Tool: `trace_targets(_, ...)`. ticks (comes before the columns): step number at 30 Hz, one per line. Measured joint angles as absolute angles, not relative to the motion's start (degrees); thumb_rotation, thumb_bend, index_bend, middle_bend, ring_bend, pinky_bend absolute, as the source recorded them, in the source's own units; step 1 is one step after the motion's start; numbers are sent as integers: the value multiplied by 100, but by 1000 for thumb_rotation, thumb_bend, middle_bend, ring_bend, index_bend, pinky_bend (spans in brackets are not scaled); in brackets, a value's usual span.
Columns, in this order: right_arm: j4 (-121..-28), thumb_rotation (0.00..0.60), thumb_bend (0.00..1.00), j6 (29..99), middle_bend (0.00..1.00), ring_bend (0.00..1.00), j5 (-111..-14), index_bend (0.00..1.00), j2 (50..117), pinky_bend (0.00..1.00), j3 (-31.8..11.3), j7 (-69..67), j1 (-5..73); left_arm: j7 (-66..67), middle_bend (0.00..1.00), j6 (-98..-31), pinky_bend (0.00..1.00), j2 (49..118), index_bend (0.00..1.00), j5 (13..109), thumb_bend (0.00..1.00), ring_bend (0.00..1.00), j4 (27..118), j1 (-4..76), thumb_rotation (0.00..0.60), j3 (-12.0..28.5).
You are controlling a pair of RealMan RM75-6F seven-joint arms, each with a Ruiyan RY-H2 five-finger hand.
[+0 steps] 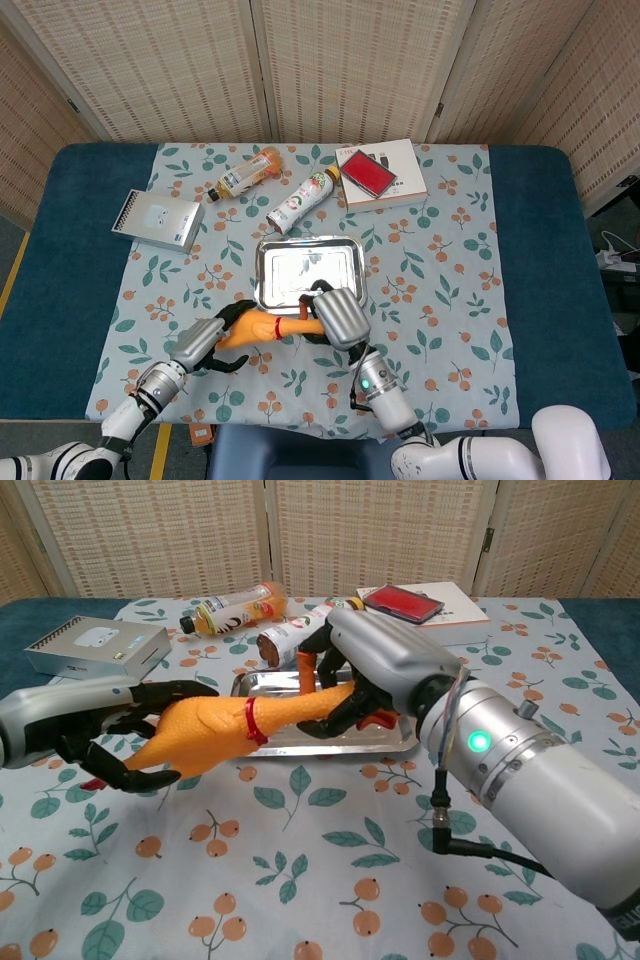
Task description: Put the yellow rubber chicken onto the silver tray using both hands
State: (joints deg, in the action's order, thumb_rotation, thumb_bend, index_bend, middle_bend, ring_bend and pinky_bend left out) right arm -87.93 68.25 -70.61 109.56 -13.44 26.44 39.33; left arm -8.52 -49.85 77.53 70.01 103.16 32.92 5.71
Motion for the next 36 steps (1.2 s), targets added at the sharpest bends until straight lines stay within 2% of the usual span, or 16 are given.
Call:
trace_targets(11, -9208, 600, 231, 6695, 785, 876, -6917, 930, 10852, 1000, -1389, 2556, 3918, -768, 0, -5258, 242, 8067, 1, 6970, 360, 6, 10004, 3260, 600, 609)
trace_targets(15, -9324, 600, 231, 6671, 785, 876, -6904, 930, 10766, 1000, -1381, 2553, 3909, -728, 69, -5381, 275, 8145, 89, 6951, 354, 57, 9887, 3236, 600, 640)
trace_targets(18, -9404, 600, 231, 6668, 785, 876, -6900, 930, 10682, 1000, -1364, 2587, 3896, -772, 231, -5484, 344, 8212, 273, 6936, 353, 159, 9806, 3200, 600, 675)
trace_targets(21, -9419, 600, 231, 6669, 785, 876, -6882, 930, 10664, 1000, -1369, 2619, 3900, -835, 457, -5486, 533, 8231, 488, 6913, 374, 358, 9815, 3180, 600, 699)
trace_targets(22, -9416, 600, 231, 6672, 785, 876, -6881, 930, 10666, 1000, -1367, 2629, 3904, -840, 554, -5493, 637, 8238, 581, 6911, 414, 450, 9828, 3176, 600, 704)
trace_targets(23, -9411, 600, 231, 6675, 785, 876, -6882, 930, 10670, 1000, -1365, 2636, 3906, -836, 609, -5508, 703, 8249, 635, 6906, 455, 507, 9833, 3172, 600, 708)
trace_targets(25, -9393, 600, 231, 6686, 785, 876, -6886, 930, 10683, 1000, -1358, 2655, 3910, -817, 762, -5539, 898, 8267, 788, 6880, 616, 689, 9880, 3162, 600, 719)
trace_targets(28, -9372, 600, 231, 6693, 785, 876, -6866, 930, 10701, 1000, -1345, 2693, 3912, -769, 806, -5546, 997, 8264, 835, 6870, 721, 789, 9981, 3157, 600, 709)
trace_targets(32, -9378, 600, 231, 6709, 785, 876, -6850, 930, 10701, 1000, -1325, 2720, 3903, -647, 818, -5664, 1000, 8287, 854, 6972, 784, 866, 9997, 3130, 600, 671)
trace_targets(36, -9429, 600, 231, 6730, 785, 876, -6857, 930, 10684, 1000, -1310, 2741, 3892, -441, 822, -5796, 1000, 8351, 868, 7088, 804, 912, 10005, 3096, 600, 605)
